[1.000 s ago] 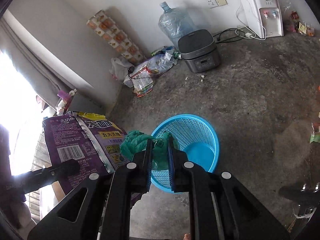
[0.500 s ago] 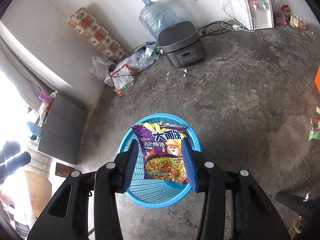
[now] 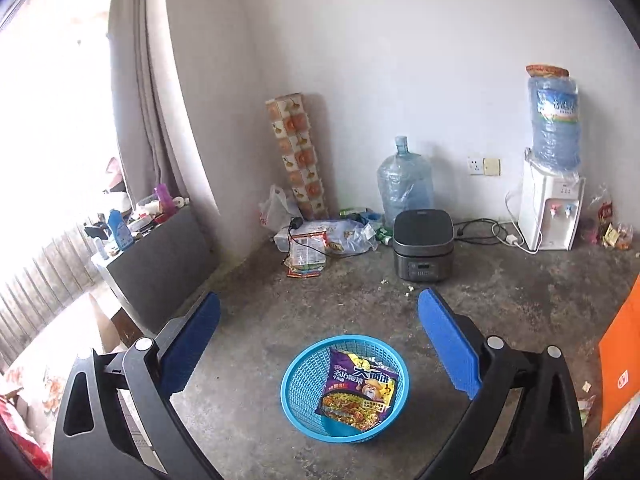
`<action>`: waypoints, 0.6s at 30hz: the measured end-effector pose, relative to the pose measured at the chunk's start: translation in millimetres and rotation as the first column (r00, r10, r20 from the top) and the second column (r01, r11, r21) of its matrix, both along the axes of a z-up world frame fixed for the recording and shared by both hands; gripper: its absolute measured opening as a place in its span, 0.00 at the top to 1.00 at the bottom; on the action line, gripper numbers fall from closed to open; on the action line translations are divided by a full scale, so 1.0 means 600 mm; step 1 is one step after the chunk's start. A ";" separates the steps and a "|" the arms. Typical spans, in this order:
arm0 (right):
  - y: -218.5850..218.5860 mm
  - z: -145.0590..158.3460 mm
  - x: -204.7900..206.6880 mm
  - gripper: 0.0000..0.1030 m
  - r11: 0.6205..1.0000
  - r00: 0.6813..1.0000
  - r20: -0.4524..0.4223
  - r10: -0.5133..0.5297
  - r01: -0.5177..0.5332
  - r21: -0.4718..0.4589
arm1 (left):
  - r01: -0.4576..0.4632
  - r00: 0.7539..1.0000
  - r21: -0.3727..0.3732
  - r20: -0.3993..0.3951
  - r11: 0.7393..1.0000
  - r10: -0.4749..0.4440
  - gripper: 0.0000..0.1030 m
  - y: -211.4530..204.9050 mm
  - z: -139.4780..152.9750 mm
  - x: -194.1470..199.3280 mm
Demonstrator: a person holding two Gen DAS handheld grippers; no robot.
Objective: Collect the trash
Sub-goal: 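Open the left gripper to drop the noodle bag into the wastebasket, then move the left gripper back to the table and grasp the red snack wrapper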
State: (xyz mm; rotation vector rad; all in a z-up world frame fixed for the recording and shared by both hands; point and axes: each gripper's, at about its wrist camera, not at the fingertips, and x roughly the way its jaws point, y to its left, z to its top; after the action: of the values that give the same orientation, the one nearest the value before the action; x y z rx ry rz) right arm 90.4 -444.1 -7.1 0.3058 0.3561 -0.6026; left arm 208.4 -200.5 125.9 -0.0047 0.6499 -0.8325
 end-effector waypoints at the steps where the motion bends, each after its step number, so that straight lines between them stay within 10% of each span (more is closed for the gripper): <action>1: 0.020 0.009 0.000 0.06 1.000 1.000 -0.003 0.023 -0.023 -0.019 | -0.042 0.999 -0.001 0.004 0.999 0.042 0.09 0.036 0.001 -0.011; 7: 0.156 0.048 0.003 0.06 0.959 0.959 0.007 0.282 -0.282 0.000 | -0.278 0.961 -0.059 -0.017 0.959 0.277 0.09 0.250 -0.029 -0.094; 18: 0.351 0.001 0.017 0.07 0.710 0.731 -0.050 0.680 -0.641 0.290 | -0.480 0.877 -0.004 -0.013 0.877 0.480 0.09 0.476 -0.144 -0.258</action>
State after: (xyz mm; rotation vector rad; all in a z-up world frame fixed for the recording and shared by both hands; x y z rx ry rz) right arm 100.4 -233.3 -6.2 0.3506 0.6601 0.1486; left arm 53.7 84.9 39.3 -0.1728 0.6206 -0.3522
